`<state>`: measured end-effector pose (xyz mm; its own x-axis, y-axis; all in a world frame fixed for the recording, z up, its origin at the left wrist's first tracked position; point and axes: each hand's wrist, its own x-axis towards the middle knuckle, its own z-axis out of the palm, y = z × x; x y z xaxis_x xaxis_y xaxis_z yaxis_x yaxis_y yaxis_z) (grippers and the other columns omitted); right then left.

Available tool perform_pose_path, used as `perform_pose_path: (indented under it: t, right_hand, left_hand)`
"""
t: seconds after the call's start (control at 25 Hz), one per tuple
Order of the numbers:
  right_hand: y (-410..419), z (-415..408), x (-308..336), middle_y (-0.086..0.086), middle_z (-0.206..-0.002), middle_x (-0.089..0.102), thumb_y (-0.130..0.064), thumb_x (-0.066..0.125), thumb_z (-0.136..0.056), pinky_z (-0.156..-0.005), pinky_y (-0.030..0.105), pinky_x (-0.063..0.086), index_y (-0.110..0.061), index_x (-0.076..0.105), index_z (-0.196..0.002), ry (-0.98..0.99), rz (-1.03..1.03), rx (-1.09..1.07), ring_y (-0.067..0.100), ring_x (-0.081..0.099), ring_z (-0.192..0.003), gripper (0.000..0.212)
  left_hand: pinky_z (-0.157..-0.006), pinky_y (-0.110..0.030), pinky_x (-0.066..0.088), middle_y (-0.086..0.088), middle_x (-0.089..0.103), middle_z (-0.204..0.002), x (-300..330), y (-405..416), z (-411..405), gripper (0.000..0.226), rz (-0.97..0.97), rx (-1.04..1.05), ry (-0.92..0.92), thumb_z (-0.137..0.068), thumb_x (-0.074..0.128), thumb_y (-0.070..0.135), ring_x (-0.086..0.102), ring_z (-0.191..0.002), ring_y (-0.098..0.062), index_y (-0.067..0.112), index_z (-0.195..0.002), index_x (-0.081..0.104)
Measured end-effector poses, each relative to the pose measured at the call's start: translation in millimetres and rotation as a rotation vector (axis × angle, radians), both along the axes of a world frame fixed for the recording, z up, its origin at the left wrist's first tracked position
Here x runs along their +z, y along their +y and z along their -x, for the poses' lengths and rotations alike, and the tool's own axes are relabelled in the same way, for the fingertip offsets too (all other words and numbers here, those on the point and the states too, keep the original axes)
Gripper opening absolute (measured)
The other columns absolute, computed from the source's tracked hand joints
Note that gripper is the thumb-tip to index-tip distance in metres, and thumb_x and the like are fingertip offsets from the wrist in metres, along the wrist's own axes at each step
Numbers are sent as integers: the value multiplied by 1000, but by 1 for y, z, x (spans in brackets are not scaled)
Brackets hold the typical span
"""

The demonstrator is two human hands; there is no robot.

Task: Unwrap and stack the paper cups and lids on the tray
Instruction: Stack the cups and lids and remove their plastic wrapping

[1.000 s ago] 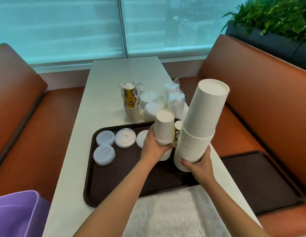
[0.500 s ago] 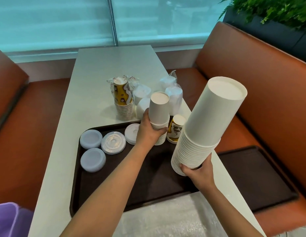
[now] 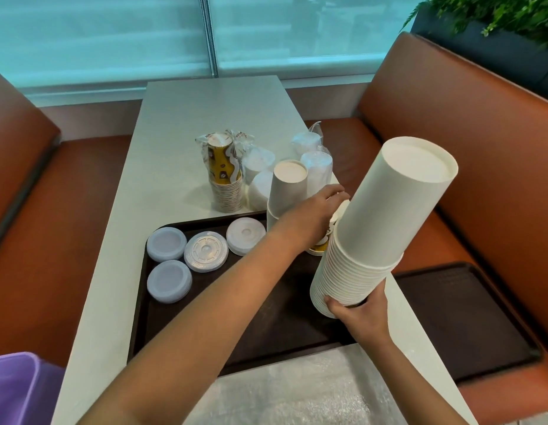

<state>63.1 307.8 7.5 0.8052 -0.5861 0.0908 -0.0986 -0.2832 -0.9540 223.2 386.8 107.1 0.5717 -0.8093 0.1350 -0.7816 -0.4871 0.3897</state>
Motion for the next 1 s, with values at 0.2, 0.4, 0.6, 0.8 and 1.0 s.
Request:
perform_pose_path:
  t: [0.2, 0.4, 0.6, 0.8, 1.0]
  right_hand:
    - [-1, 13, -1, -12, -115, 54, -52, 79, -37, -75, 0, 43, -19, 38, -130, 3, -10, 19, -5, 52, -106, 107]
    - [-3, 24, 1, -17, -117, 52, -50, 80, -37, -75, 1, 42, -24, 35, -130, 24, -24, 45, -10, 50, -106, 106]
    - [-3, 28, 5, -22, -115, 49, -50, 78, -37, -73, 1, 43, -33, 30, -128, 34, -34, 69, -13, 49, -104, 104]
    - [-2, 26, 8, -16, -115, 48, -44, 80, -39, -74, 3, 40, -31, 27, -130, 39, -32, 97, -5, 49, -104, 105]
    - [-9, -1, 8, -1, -129, 48, -47, 77, -41, -87, 24, 41, -18, 26, -139, 49, -5, 111, 14, 46, -114, 115]
  left_hand:
    - [-102, -39, 37, -11, 25, -151, -16, -30, -8, 48, -412, -6, -159, -100, 38, 15, 25, -139, -31, 9, -146, 25]
    - [-91, -39, 43, -13, 38, -137, -17, -28, 1, 42, -451, 2, -160, -99, 40, 13, 40, -125, -33, 8, -139, 33]
    - [-102, -42, 35, -13, 30, -144, -12, -12, 28, 51, -528, -16, -10, -97, 40, 8, 31, -130, -35, 8, -145, 24]
    - [-100, -40, 43, -7, 30, -147, -21, 40, 58, 57, -397, 131, 2, -91, 54, 8, 33, -131, -28, 17, -144, 33]
    - [-105, -38, 37, 0, 33, -148, -33, 82, 75, 68, -215, 286, 73, -87, 61, 24, 32, -133, -24, 28, -146, 27]
